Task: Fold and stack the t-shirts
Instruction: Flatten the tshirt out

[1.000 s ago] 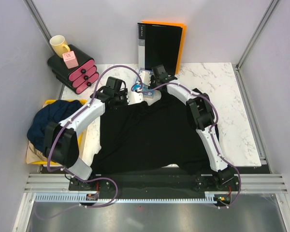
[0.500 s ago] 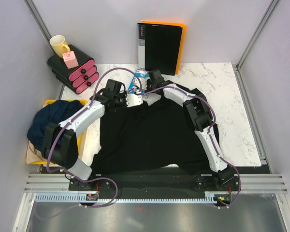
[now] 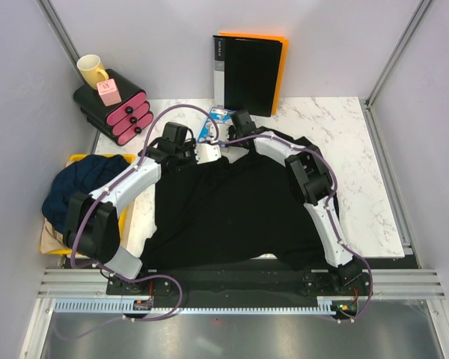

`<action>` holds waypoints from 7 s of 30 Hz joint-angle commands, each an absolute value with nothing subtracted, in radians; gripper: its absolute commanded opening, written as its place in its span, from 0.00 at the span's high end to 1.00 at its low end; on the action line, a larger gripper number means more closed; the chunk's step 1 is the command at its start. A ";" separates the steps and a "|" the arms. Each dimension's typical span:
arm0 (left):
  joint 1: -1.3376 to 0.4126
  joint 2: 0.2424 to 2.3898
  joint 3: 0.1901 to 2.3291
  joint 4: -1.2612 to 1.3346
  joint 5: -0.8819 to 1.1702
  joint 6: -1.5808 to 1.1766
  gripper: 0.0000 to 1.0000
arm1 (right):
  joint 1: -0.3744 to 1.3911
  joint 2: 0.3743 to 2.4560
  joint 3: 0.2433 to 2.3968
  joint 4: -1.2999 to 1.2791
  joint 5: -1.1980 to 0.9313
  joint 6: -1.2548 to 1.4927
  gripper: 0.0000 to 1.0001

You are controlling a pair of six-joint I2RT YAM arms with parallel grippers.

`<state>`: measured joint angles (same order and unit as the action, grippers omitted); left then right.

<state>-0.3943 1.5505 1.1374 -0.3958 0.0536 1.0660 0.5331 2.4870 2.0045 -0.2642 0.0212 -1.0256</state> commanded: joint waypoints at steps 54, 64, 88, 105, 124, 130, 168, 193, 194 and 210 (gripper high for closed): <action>-0.505 2.309 1.850 -0.457 -0.047 0.647 0.98 | 0.405 1.867 1.388 -0.529 0.006 -0.936 0.94; -0.505 2.402 1.899 -0.479 -0.211 0.686 0.98 | 0.405 1.861 1.394 -0.528 -0.024 -0.923 0.94; -0.437 2.346 1.830 -0.528 -0.207 0.652 0.98 | 0.402 1.786 1.370 -0.483 -0.006 -0.871 0.80; -0.508 2.059 1.595 -0.350 -0.072 0.729 0.56 | 0.465 2.069 1.620 -0.525 0.064 -0.769 0.14; -0.508 1.924 1.522 -0.279 -0.049 0.730 0.46 | 0.489 2.341 1.874 -0.543 0.322 -0.739 0.12; -0.506 1.884 1.493 -0.249 -0.069 0.729 0.46 | 0.448 2.379 1.891 -0.531 0.400 -0.713 0.12; -0.500 2.273 1.821 -0.215 -0.014 0.808 0.98 | 0.115 2.108 1.792 -0.650 0.348 -0.627 1.00; -0.551 2.404 1.944 -0.419 -0.013 0.795 0.98 | 0.110 2.117 1.835 -0.664 0.288 -0.643 1.00; -0.548 2.410 1.945 -0.416 -0.035 0.799 0.98 | 0.110 2.114 1.829 -0.664 0.284 -0.641 1.00; -0.385 2.402 1.879 -0.361 -0.251 0.870 0.98 | 0.110 2.106 1.809 -0.655 0.247 -0.620 1.00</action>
